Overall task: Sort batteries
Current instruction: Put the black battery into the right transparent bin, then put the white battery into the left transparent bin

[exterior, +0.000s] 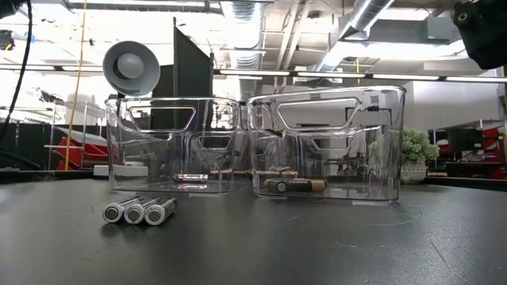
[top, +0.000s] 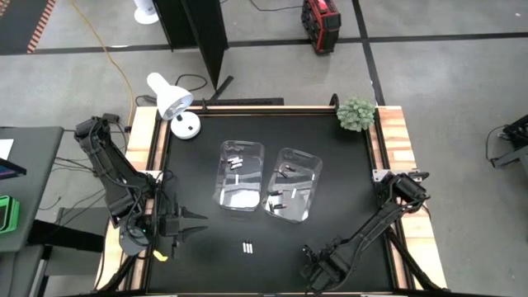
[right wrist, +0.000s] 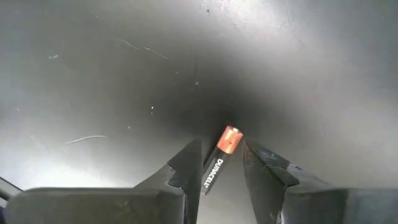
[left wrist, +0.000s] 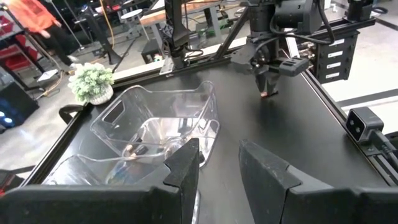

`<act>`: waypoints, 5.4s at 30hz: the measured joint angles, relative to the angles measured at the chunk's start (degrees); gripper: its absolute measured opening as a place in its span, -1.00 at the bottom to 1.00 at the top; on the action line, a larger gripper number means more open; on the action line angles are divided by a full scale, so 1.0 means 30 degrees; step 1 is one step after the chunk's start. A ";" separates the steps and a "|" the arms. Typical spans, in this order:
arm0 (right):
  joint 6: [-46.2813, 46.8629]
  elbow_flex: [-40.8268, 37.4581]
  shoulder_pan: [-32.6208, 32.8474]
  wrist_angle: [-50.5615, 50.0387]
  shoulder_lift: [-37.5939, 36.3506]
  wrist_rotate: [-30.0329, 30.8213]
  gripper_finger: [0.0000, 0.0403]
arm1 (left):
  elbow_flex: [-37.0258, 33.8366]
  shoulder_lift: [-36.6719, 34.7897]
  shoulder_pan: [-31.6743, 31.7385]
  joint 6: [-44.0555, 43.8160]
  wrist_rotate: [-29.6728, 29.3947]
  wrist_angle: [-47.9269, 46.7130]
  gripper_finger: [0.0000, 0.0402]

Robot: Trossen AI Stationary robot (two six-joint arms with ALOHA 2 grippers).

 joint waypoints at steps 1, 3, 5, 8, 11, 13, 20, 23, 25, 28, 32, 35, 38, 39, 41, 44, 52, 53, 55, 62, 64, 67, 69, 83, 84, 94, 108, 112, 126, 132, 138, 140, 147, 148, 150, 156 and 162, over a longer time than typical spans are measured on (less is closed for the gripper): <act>0.0007 0.0000 0.0000 0.0007 0.0000 -0.0021 -0.38 | 0.0000 0.0000 0.0000 -0.0012 0.0000 0.0000 -0.47; 0.0007 0.0000 0.0000 0.0009 0.0000 -0.0063 -0.40 | 0.0000 0.0000 0.0000 -0.0036 0.0000 0.0000 -0.47; 0.0010 0.0000 0.0000 0.0007 0.0000 -0.0074 -0.40 | 0.0000 0.0000 0.0000 -0.0078 0.0000 0.0000 -0.47; 0.0021 0.0000 0.0000 0.0089 0.0000 -0.0299 -0.40 | 0.0000 0.0000 0.0000 -0.0100 0.0000 0.0000 -0.47; 0.0154 0.0000 0.0000 0.0123 0.0000 -0.0427 -0.40 | 0.0000 0.0000 0.0000 -0.0117 0.0000 0.0000 -0.47; 0.0184 0.0000 0.0000 0.0085 0.0000 -0.0641 -0.40 | 0.0000 0.0000 0.0000 -0.0131 0.0000 0.0000 -0.47; 0.0362 0.0000 0.0000 0.0000 0.0007 -0.0655 -0.40 | 0.0000 0.0000 0.0000 -0.0142 0.0000 0.0000 -0.47; 0.0357 0.0000 0.0000 0.0007 0.0007 -0.0655 -0.40 | 0.0000 0.0000 0.0000 -0.0146 0.0000 0.0002 -0.47; 0.0357 0.0000 0.0000 0.0007 0.0007 -0.0655 -0.40 | 0.0000 0.0000 0.0000 -0.0146 0.0000 0.0003 -0.47; 0.0364 0.0000 0.0000 0.0015 0.0007 -0.0655 -0.40 | 0.0001 0.0000 0.0000 -0.0146 0.0000 0.0007 -0.47; 0.0364 0.0000 0.0000 0.0077 0.0007 -0.0655 -0.40 | 0.0000 0.0000 0.0000 -0.0146 0.0000 0.0007 -0.47; 0.0597 0.0035 0.0000 0.0134 0.0330 -0.0727 -0.40 | 0.0000 0.0000 0.0000 -0.0146 0.0000 0.0007 -0.47; 0.0517 0.0086 0.0000 0.0361 0.0849 -0.1147 -0.40 | 0.0000 0.0007 0.0000 -0.0146 0.0000 0.0015 -0.47; 0.0524 0.0109 0.0000 0.0364 0.0905 -0.1151 -0.40 | 0.0000 0.0007 0.0007 -0.0146 0.0000 0.0015 -0.47; 0.0517 0.0197 0.0000 0.0284 0.1148 -0.1148 -0.40 | 0.0000 0.0007 0.0006 -0.0131 0.0000 0.0015 -0.47; 0.0502 0.0181 -0.0078 0.0223 0.1231 -0.1137 -0.41 | 0.0000 0.0007 0.0007 -0.0124 0.0000 0.0023 -0.47; 0.0080 0.0146 -0.0104 0.0221 0.1282 -0.1187 -0.78 | 0.0000 0.0007 0.0007 -0.0136 0.0003 0.0022 -0.47; 0.0015 0.0153 -0.0102 0.0217 0.1282 -0.1181 -0.84 | 0.0000 0.0007 0.0007 -0.0138 0.0001 0.0022 -0.47; -0.0079 0.0153 -0.0102 0.0112 0.1282 -0.1180 -0.94 | 0.0000 0.0007 0.0007 -0.0138 0.0000 0.0022 -0.47; -0.1398 0.0474 -0.0105 -0.0502 0.1300 -0.0974 -0.97 | 0.0000 0.0007 0.0007 -0.0138 0.0000 0.0022 -0.47; -0.1832 0.0899 -0.0102 -0.1060 0.1348 -0.0698 -0.98 | 0.0000 0.0007 0.0007 -0.0132 0.0000 0.0022 -0.47; -0.2645 0.1741 -0.0087 -0.2215 0.1499 -0.0241 -0.99 | 0.0000 0.0007 0.0007 -0.0138 -0.0096 0.0120 -0.47; -0.3340 0.2305 -0.0175 -0.3080 0.1530 0.0380 -0.99 | 0.0000 0.0007 0.0007 -0.0136 -0.0153 0.0259 -0.47; -0.9887 0.7378 -0.2293 -0.7281 0.1421 0.1841 -1.00 | 0.0000 0.0007 0.0723 -0.0162 -0.0160 0.0439 -0.47; -1.0590 0.7898 -0.2469 -0.7458 0.1421 0.2096 -1.00 | 0.0000 0.0007 0.0818 -0.0148 -0.0158 0.0432 -0.47; -1.7054 1.3130 -0.5231 -1.0537 0.1333 0.6035 -1.00 | 0.0000 0.0007 0.3005 0.0411 0.0290 -0.0126 -0.47; -2.4662 1.2713 -1.1845 -1.0801 0.1297 0.6707 -1.00 | 0.0000 -0.0007 0.5749 0.1239 0.0539 -0.0230 -0.47; -2.4435 1.0526 -1.2506 -1.0370 0.0951 0.6681 -1.00 | 0.0004 -0.0007 0.6059 0.1282 0.0539 -0.0572 -0.47; -2.6297 -0.2210 -1.5428 0.2006 -0.5165 0.3299 -0.99 | 0.0000 -0.0007 0.7347 0.1705 0.0444 -0.1362 -0.47; -2.6831 -0.4498 -1.7018 0.4155 -0.5329 0.2080 -0.99 | 0.0000 -0.0007 0.7841 0.1617 0.0857 -0.1472 -0.47; -2.7213 -0.4692 -1.7593 0.5049 -0.4232 0.1219 -0.99 | 0.0002 -0.0007 0.8291 0.1112 0.0998 -0.2437 -0.47; -2.7500 -0.4650 -1.7713 0.5131 -0.3621 0.1228 -0.99 | 0.0000 0.0000 0.8416 0.0811 0.1051 -0.2869 -0.47; -2.7932 -0.4596 -1.7886 0.5410 -0.2964 0.1577 -0.93 | 0.0002 0.0000 0.8561 0.0634 0.1566 -0.3153 -0.47; -2.7981 -0.4605 -1.7886 0.5499 -0.2965 0.1489 -0.89 | 0.0000 0.0000 0.8561 0.0639 0.1565 -0.3174 -0.47; -2.8008 -0.4605 -1.7841 0.5607 -0.2973 0.1436 -0.80 | 0.0000 0.0000 0.8593 0.0628 0.1566 -0.3349 -0.47; -2.8014 -0.4605 -1.7821 0.5595 -0.3024 0.1348 -0.51 | 0.0000 0.0000 0.8966 0.0606 0.1573 -0.3401 -0.47; -2.8146 -0.4058 -1.7737 0.5343 -0.2965 0.1254 -0.34 | 0.0000 0.0000 0.9257 0.0560 0.1997 -0.3420 -0.47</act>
